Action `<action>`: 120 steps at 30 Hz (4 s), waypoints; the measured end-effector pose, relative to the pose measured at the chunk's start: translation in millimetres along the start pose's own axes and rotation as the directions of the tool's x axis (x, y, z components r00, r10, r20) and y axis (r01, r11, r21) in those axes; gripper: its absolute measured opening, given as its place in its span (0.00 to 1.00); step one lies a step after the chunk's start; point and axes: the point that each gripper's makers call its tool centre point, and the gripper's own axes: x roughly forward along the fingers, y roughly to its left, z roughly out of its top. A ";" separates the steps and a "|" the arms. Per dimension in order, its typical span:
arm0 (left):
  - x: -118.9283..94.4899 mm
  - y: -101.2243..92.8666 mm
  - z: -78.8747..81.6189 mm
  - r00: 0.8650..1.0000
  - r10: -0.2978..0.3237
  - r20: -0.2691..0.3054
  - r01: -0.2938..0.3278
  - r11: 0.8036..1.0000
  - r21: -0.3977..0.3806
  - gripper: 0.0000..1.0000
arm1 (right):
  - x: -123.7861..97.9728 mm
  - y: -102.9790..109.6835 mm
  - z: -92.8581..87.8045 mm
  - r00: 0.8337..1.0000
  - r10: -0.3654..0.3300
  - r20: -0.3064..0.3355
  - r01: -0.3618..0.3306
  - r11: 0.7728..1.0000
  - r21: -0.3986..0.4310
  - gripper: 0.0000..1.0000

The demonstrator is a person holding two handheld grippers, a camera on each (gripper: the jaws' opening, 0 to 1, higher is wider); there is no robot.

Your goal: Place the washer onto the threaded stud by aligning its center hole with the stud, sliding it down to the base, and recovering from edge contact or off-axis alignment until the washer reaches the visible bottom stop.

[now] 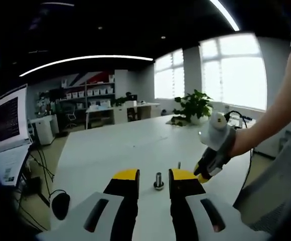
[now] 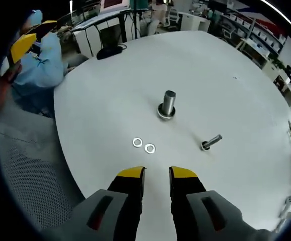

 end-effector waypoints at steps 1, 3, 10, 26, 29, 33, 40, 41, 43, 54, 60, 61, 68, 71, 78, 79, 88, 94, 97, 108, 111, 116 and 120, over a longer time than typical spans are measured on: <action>0.1 0.6 -1.0 1.000 0.002 -0.004 -0.002 1.000 -0.001 0.21 | 3.2 1.1 1.1 1.000 0.005 -0.004 -0.005 1.000 -0.002 0.21; -0.4 1.2 -1.4 1.000 0.004 -0.005 -0.004 1.000 -0.002 0.21 | 10.3 3.7 4.7 1.000 0.017 -0.005 -0.017 1.000 0.010 0.21; 0.4 1.5 -5.0 1.000 0.005 -0.020 -0.005 1.000 0.005 0.21 | 32.1 10.4 3.1 0.998 0.044 -0.038 -0.044 0.999 0.018 0.21; -0.6 8.2 -8.9 0.999 0.030 -0.033 -0.030 1.000 -0.007 0.21 | 46.1 3.9 5.7 0.998 0.048 -0.047 -0.046 0.998 0.044 0.21; -0.7 8.2 -8.8 0.999 0.030 -0.034 -0.030 1.000 -0.007 0.21 | 47.6 4.8 3.8 0.997 0.053 -0.054 -0.051 0.998 0.042 0.21; 0.0 6.7 -11.6 0.999 0.025 -0.045 -0.025 1.000 -0.003 0.21 | 50.3 4.2 4.7 0.997 0.063 -0.042 -0.060 0.996 0.061 0.20; 0.2 7.2 -13.2 0.998 0.028 -0.053 -0.028 1.000 0.003 0.21 | 55.1 5.0 -0.1 0.995 0.066 -0.069 -0.064 0.997 0.034 0.20; 0.0 7.4 -13.0 0.998 0.028 -0.052 -0.028 1.000 0.006 0.20 | 55.4 5.4 -1.5 0.995 0.063 -0.076 -0.062 0.998 0.015 0.20; 0.3 7.8 -12.5 0.998 0.029 -0.049 -0.028 1.000 0.008 0.20 | 54.6 6.1 -1.4 0.996 0.057 -0.073 -0.057 0.998 0.003 0.19; 2.5 5.4 -17.6 0.998 0.017 -0.067 -0.016 1.000 0.006 0.21 | 57.3 7.7 1.2 0.993 0.066 -0.100 -0.081 0.985 -0.150 0.18; 1.6 5.1 -16.1 0.998 0.021 -0.065 -0.020 1.000 0.020 0.21 | 58.2 6.8 2.8 0.988 0.084 -0.128 -0.109 0.974 -0.198 0.18; 1.5 5.2 -16.2 0.998 0.022 -0.066 -0.020 1.000 0.020 0.21 | 58.2 7.0 3.0 0.988 0.085 -0.131 -0.111 0.973 -0.203 0.18; 1.1 6.4 -15.2 0.998 0.030 -0.064 -0.028 0.999 0.028 0.21 | 59.3 7.1 4.9 0.977 0.107 -0.185 -0.154 0.953 -0.260 0.16; 1.1 6.4 -16.3 0.997 0.031 -0.069 -0.029 0.999 0.029 0.21 | 59.9 7.2 4.5 0.969 0.096 -0.230 -0.161 0.945 -0.285 0.16; 1.2 6.2 -16.2 0.997 0.032 -0.069 -0.030 0.999 0.034 0.21 | 62.3 7.6 5.6 0.944 0.075 -0.322 -0.186 0.925 -0.331 0.15; 1.1 6.5 -16.2 0.997 0.034 -0.069 -0.031 0.999 0.035 0.21 | 61.0 6.0 4.4 0.937 0.056 -0.345 -0.178 0.927 -0.331 0.15; 0.1 8.8 -15.9 0.997 0.043 -0.067 -0.041 0.999 0.036 0.21 | 60.3 7.5 2.3 0.931 0.019 -0.365 -0.151 0.929 -0.337 0.15; 0.1 8.5 -15.7 0.997 0.044 -0.068 -0.041 0.998 0.040 0.21 | 60.4 7.7 2.8 0.932 -0.006 -0.362 -0.127 0.931 -0.341 0.15; 0.6 7.7 -16.0 0.997 0.042 -0.070 -0.038 0.998 0.045 0.20 | 60.5 7.1 2.8 0.933 -0.003 -0.361 -0.123 0.938 -0.325 0.15; 0.7 8.5 -16.0 0.996 0.045 -0.071 -0.042 0.998 0.044 0.20 | 60.9 6.8 2.8 0.935 0.010 -0.354 -0.124 0.946 -0.300 0.15; 0.9 8.3 -16.2 0.997 0.043 -0.071 -0.040 0.998 0.045 0.20 | 61.7 6.9 2.7 0.933 0.004 -0.360 -0.122 0.944 -0.306 0.15; 0.9 7.2 -15.4 0.997 0.038 -0.067 -0.036 0.998 0.043 0.21 | 60.9 7.4 2.9 0.929 0.000 -0.370 -0.123 0.943 -0.309 0.15; 0.7 7.4 -15.1 0.997 0.039 -0.066 -0.036 0.999 0.040 0.21 | 61.2 7.3 2.9 0.925 0.003 -0.380 -0.129 0.942 -0.309 0.15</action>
